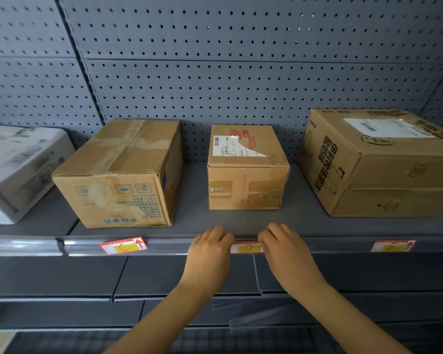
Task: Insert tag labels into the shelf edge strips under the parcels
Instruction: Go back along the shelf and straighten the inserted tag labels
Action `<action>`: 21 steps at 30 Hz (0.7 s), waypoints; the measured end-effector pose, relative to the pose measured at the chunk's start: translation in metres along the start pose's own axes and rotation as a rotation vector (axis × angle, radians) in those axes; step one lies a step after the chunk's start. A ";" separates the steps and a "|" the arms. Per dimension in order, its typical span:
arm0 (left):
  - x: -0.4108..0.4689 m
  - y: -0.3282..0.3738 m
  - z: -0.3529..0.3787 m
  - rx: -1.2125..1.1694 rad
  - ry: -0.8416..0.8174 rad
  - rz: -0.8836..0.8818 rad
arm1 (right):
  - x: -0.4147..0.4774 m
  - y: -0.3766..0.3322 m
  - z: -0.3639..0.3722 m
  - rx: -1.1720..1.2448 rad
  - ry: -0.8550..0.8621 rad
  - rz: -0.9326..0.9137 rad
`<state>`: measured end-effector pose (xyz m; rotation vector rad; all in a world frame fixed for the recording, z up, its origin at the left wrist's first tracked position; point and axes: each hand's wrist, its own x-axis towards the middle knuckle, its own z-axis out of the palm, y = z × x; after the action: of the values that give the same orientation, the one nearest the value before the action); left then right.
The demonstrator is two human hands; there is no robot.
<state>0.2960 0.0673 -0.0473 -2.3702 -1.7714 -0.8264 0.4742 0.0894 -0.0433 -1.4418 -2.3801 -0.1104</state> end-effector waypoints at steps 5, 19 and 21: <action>-0.003 -0.002 0.000 0.014 0.008 -0.018 | -0.006 -0.002 0.002 0.071 0.008 0.010; -0.051 0.005 -0.010 0.016 -0.085 -0.155 | -0.027 -0.016 -0.001 0.145 0.052 0.021; -0.065 -0.011 -0.021 0.024 -0.084 -0.209 | -0.028 -0.028 0.001 0.170 0.069 -0.015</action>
<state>0.2662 0.0071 -0.0618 -2.2642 -2.0774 -0.7316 0.4615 0.0531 -0.0500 -1.3206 -2.2849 0.0380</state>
